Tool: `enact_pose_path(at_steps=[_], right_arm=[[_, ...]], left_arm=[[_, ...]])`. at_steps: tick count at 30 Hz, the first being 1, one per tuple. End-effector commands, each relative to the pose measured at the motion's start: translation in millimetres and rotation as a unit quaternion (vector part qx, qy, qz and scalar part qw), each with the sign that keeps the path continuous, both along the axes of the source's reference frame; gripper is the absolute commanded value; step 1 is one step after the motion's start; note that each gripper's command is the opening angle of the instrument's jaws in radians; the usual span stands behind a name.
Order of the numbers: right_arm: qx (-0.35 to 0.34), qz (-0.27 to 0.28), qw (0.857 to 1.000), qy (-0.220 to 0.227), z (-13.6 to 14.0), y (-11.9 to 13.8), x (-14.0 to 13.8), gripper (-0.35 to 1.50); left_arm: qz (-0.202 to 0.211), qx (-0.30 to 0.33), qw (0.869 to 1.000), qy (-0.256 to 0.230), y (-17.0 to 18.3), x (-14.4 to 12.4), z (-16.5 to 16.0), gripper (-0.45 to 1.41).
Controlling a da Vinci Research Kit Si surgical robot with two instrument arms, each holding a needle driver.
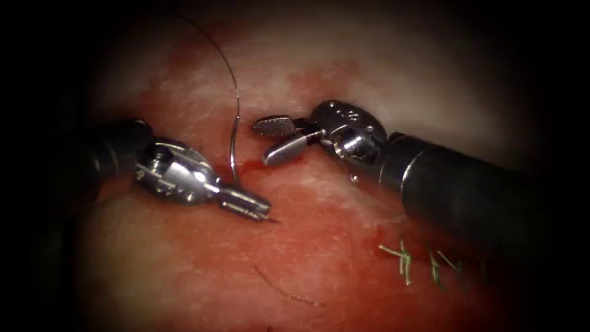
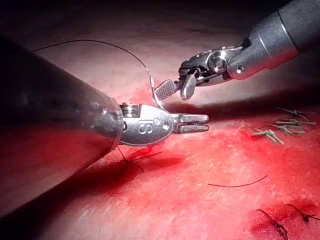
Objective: Wound Closure
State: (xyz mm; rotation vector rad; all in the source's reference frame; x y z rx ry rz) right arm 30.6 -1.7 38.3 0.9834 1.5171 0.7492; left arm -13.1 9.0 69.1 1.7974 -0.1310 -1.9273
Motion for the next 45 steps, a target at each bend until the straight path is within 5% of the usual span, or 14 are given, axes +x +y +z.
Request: enact_pose_path(at_steps=[1,13,23,27,28,29,35,37,38,42,45], right_arm=[[0.002,0.003,1.0,0.008,0.0,0.2,1.2,0.98],[0.005,0.007,0.999,0.037,-1.6,-0.6,5.5,0.98],[0.009,0.01,0.999,0.043,-1.7,-0.4,5.8,0.94],[0.009,0.009,0.999,0.046,-1.7,-0.6,5.7,0.44],[0.011,0.0,0.998,0.056,-1.7,-0.7,5.7,-0.08],[0.01,-0.005,0.998,0.059,-1.6,-0.7,5.7,-0.35],[-0.019,0.006,0.998,0.056,-1.6,-0.4,5.6,-0.35],[-0.029,0.015,0.998,0.047,-1.9,0.2,4.8,-0.35],[-0.034,0.018,0.998,0.044,-1.9,0.3,4.7,-0.35],[-0.055,0.041,0.998,0.013,-2.3,1.4,3.0,-0.35],[-0.064,0.058,0.996,-0.004,-2.4,1.5,2.2,-0.35]], left_arm=[[0.0,-0.001,1.0,-0.001,0.3,-0.6,0.7,-0.45],[-0.001,-0.007,1.0,0.0,0.1,-0.6,0.4,-0.45],[-0.003,-0.008,1.0,0.003,-0.1,-0.4,0.0,-0.45],[-0.003,-0.008,1.0,0.004,-0.2,-0.5,-0.1,-0.45],[-0.003,-0.008,1.0,0.004,-0.2,-0.5,-0.2,-0.45],[-0.003,-0.008,1.0,0.004,-0.3,-0.5,-0.3,-0.45],[-0.003,-0.006,1.0,0.003,-0.5,-0.6,-1.1,-0.45],[-0.031,0.035,0.999,0.015,-0.2,-0.2,-1.8,0.31],[-0.043,0.055,0.997,0.02,-0.1,-0.1,-1.9,0.47],[-0.133,0.118,0.983,0.052,0.6,0.9,-2.8,0.83],[-0.156,0.139,0.976,0.065,0.6,1.3,-3.1,0.93]])
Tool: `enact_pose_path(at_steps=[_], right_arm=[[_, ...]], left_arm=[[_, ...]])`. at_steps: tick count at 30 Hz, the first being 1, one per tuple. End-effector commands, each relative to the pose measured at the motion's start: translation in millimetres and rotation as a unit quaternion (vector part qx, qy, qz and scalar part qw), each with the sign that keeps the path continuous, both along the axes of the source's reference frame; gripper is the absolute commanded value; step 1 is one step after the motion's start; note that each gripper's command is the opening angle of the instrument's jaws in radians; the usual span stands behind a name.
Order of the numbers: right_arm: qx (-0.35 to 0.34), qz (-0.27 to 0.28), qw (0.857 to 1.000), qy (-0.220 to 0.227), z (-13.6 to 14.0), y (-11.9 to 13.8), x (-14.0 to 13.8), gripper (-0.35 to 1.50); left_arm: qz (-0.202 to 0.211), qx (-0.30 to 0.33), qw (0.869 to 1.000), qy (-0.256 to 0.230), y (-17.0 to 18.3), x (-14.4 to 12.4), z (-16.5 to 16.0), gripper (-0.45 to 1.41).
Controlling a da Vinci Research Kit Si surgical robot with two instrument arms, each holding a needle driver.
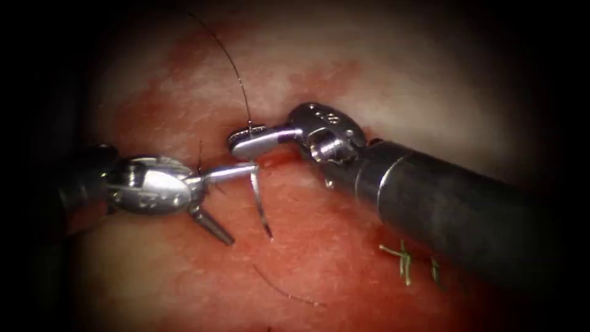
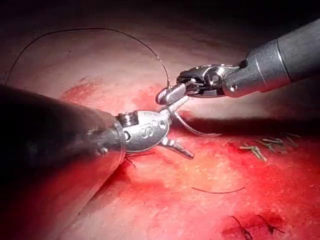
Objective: Wound Closure
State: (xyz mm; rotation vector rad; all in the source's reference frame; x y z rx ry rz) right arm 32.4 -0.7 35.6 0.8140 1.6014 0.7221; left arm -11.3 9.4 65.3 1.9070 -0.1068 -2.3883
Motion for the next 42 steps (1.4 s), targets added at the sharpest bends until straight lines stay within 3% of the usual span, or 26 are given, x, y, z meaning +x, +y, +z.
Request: enact_pose_path(at_steps=[1,3,4,9,11,15,23,26,31,38,42], right_arm=[[-0.004,0.011,1.0,-0.005,0.3,0.5,0.2,-0.35],[-0.018,0.033,0.999,-0.036,0.3,0.4,-0.4,-0.35],[-0.032,0.044,0.997,-0.051,0.4,0.5,-0.6,-0.35],[-0.086,0.063,0.991,-0.079,1.1,1.1,-1.3,-0.35],[-0.135,0.063,0.986,-0.078,1.9,1.7,-1.8,-0.35],[-0.221,0.059,0.972,-0.051,3.0,2.3,-1.6,-0.35],[-0.347,0.057,0.936,-0.025,3.7,2.7,-1.1,-0.35],[-0.403,0.063,0.913,-0.014,3.9,2.8,-0.4,-0.35],[-0.456,0.054,0.888,-0.032,4.7,2.8,0.9,-0.35],[-0.495,0.053,0.866,-0.047,5.6,3.5,2.1,-0.35],[-0.502,0.057,0.861,-0.051,6.1,3.7,2.4,-0.35]], left_arm=[[-0.006,0.001,1.0,0.004,0.1,-0.4,0.6,0.93],[-0.027,0.007,1.0,0.015,0.2,-0.1,0.5,0.93],[-0.037,0.008,0.999,0.018,0.4,0.1,0.4,0.84],[-0.06,0.041,0.997,0.024,0.8,0.9,0.5,0.17],[-0.081,0.09,0.992,0.03,0.6,1.4,1.0,0.01],[-0.118,0.107,0.985,0.062,0.7,1.6,2.4,-0.3],[-0.155,0.126,0.972,0.123,0.5,1.9,6.7,-0.33],[-0.188,0.13,0.958,0.172,0.3,2.2,9.8,-0.28],[-0.191,0.136,0.952,0.197,-0.6,1.6,11.9,-0.25],[-0.189,0.139,0.947,0.22,-2.4,0.0,12.0,-0.25],[-0.191,0.145,0.944,0.225,-2.6,-0.3,11.8,-0.23]])
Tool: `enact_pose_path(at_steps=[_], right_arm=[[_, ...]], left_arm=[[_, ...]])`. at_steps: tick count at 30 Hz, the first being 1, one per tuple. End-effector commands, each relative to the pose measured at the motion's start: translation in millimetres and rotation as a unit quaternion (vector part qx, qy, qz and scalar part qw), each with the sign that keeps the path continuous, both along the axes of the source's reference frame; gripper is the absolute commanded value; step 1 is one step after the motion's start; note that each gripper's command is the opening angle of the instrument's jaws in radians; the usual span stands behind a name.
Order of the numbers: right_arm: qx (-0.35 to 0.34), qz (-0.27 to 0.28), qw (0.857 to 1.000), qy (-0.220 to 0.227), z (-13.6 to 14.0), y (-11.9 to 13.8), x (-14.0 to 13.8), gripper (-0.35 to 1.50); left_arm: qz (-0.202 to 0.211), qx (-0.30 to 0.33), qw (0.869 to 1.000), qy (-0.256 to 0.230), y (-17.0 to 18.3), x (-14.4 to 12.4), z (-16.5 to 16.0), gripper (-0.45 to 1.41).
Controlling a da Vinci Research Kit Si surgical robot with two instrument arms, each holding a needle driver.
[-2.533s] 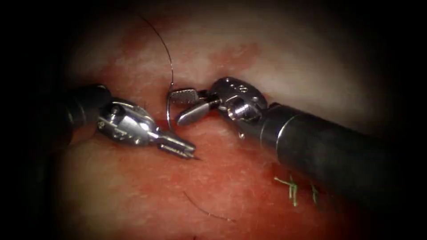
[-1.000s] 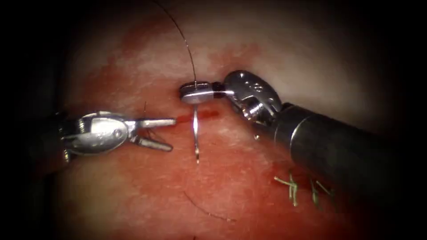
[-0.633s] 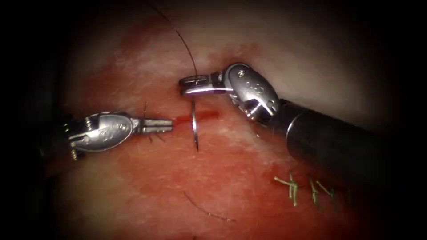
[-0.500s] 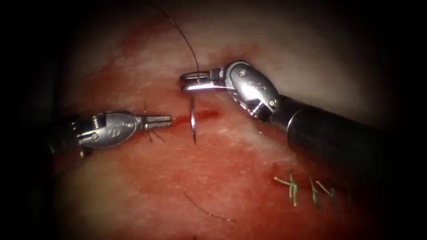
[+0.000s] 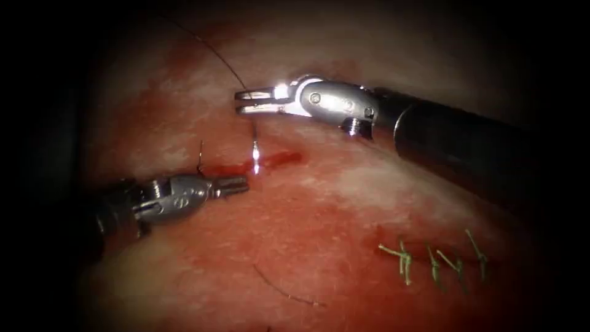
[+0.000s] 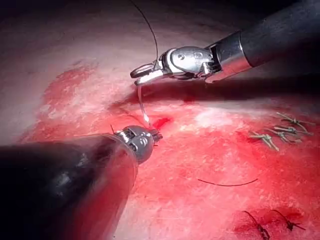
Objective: Wound Closure
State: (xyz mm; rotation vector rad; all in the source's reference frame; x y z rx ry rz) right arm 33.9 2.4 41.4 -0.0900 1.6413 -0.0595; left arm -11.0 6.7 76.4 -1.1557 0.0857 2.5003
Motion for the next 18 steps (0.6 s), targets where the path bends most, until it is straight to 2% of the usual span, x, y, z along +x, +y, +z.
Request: enact_pose_path(at_steps=[1,12,18], right_arm=[[-0.006,0.0,1.0,0.001,0.3,0.7,1.0,-0.35],[-0.024,-0.002,1.0,0.003,0.2,1.0,3.5,-0.35],[-0.092,0.007,0.996,0.007,0.2,1.0,4.2,-0.35]], left_arm=[[-0.001,0.003,1.0,0.0,0.0,-0.6,0.7,-0.25],[0.006,0.028,0.999,0.015,-1.0,-0.4,2.4,-0.25],[0.004,0.035,0.999,0.016,-0.9,0.2,2.8,-0.23]])
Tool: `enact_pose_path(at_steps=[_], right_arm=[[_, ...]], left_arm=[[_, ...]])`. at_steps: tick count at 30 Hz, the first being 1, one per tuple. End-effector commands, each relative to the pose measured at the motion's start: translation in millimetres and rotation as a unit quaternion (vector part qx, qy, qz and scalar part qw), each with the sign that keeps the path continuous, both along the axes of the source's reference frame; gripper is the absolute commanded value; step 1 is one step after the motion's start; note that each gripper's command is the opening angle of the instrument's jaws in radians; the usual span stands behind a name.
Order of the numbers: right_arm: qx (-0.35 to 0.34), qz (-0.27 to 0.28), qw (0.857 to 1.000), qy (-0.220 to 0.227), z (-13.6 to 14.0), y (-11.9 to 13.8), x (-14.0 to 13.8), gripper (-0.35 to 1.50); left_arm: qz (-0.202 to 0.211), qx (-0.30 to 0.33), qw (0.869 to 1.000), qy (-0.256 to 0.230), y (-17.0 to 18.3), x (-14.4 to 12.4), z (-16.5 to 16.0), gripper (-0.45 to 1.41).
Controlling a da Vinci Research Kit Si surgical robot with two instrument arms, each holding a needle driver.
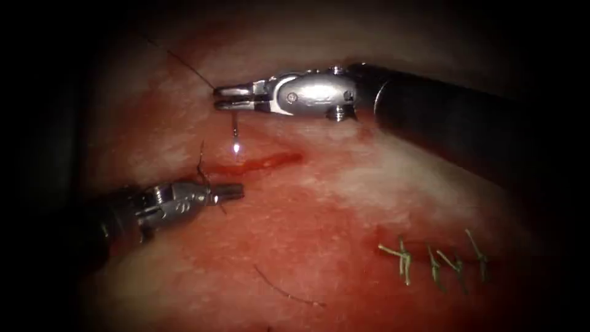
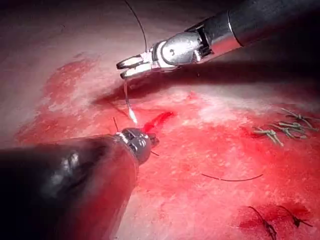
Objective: Wound Closure
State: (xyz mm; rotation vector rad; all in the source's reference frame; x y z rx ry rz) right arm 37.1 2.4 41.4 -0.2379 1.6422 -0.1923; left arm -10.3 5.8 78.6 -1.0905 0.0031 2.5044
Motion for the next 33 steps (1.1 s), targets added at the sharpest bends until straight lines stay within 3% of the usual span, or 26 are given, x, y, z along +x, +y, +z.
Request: enact_pose_path(at_steps=[1,7,33], right_arm=[[-0.018,0.001,1.0,0.005,0.2,0.9,0.9,-0.35],[-0.088,0.002,0.995,0.041,-0.2,0.5,1.1,-0.35],[-0.102,0.012,0.993,0.064,-1.2,-1.7,0.5,-0.35]], left_arm=[[-0.001,0.002,1.0,0.0,0.1,-0.5,0.8,-0.23],[-0.001,0.008,1.0,0.003,0.0,-0.3,1.8,-0.2],[-0.002,0.015,1.0,0.002,0.1,0.7,1.5,-0.13]])
